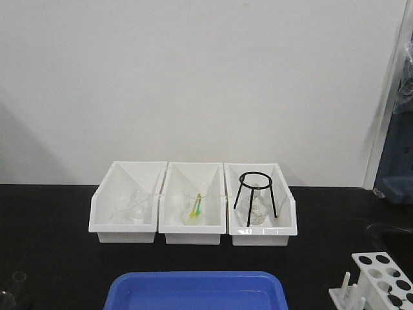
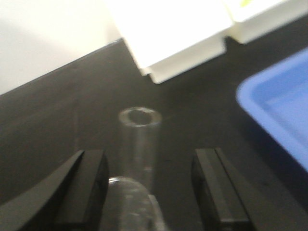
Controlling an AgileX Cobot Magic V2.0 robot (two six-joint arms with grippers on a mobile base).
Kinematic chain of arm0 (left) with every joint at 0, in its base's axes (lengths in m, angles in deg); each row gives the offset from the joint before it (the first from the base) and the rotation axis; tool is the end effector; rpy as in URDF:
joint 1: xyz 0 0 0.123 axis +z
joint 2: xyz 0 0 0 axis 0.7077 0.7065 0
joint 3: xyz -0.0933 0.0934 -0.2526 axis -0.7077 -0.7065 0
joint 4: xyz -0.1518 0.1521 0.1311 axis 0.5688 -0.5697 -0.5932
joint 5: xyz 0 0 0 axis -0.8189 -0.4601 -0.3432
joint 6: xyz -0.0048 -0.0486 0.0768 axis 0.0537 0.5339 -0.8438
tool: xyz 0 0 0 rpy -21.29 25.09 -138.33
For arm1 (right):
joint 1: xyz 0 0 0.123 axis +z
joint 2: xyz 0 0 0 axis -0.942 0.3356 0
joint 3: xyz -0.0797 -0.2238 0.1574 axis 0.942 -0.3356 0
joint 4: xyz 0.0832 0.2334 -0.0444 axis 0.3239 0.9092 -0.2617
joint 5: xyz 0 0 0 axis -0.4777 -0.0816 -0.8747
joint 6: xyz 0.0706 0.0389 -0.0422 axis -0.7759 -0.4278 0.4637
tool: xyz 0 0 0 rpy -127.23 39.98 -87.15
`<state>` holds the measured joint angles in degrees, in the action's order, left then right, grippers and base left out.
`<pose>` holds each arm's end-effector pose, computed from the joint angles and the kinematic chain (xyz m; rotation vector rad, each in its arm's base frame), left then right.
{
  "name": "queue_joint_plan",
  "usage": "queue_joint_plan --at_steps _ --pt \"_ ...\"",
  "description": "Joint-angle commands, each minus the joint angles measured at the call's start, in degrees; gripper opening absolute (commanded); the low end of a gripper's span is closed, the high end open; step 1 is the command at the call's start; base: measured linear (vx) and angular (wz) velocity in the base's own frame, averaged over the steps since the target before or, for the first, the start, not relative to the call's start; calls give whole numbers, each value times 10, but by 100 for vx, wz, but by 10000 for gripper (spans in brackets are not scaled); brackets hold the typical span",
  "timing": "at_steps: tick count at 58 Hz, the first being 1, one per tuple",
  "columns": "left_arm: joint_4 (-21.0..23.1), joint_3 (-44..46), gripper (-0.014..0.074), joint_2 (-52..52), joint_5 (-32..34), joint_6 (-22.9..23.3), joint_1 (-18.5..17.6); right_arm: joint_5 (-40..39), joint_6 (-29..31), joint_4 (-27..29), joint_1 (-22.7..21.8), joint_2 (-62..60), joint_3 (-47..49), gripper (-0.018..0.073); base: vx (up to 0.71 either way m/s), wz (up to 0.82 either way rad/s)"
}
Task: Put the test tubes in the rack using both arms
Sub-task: 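Close the left gripper on the clear glass tube in the beaker, then lift the glass tube straight up out of the beaker with the left gripper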
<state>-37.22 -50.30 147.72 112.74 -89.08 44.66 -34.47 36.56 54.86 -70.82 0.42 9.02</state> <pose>0.2258 -0.0125 0.1862 0.4389 1.8533 0.1312 0.1041 -0.0025 0.2557 -0.1258 1.7849 -0.1385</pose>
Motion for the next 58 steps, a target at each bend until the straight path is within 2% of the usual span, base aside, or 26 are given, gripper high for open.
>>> queue_joint_plan --at_steps 1,17,24,38,58 --pt "45 17 512 -7 68 -10 0 -46 -1 -3 -2 8 22 547 0 0" --pt "16 17 512 22 109 -2 0 -46 -1 -3 -2 8 22 547 0 0" --pt "-2 17 512 48 148 -1 0 -46 -1 -3 -2 8 22 547 0 0" --pt "17 18 512 79 207 -5 0 -46 -1 -3 -2 8 22 547 0 0" --pt "16 52 512 113 215 -3 0 -46 -1 -3 -2 8 22 547 0 0"
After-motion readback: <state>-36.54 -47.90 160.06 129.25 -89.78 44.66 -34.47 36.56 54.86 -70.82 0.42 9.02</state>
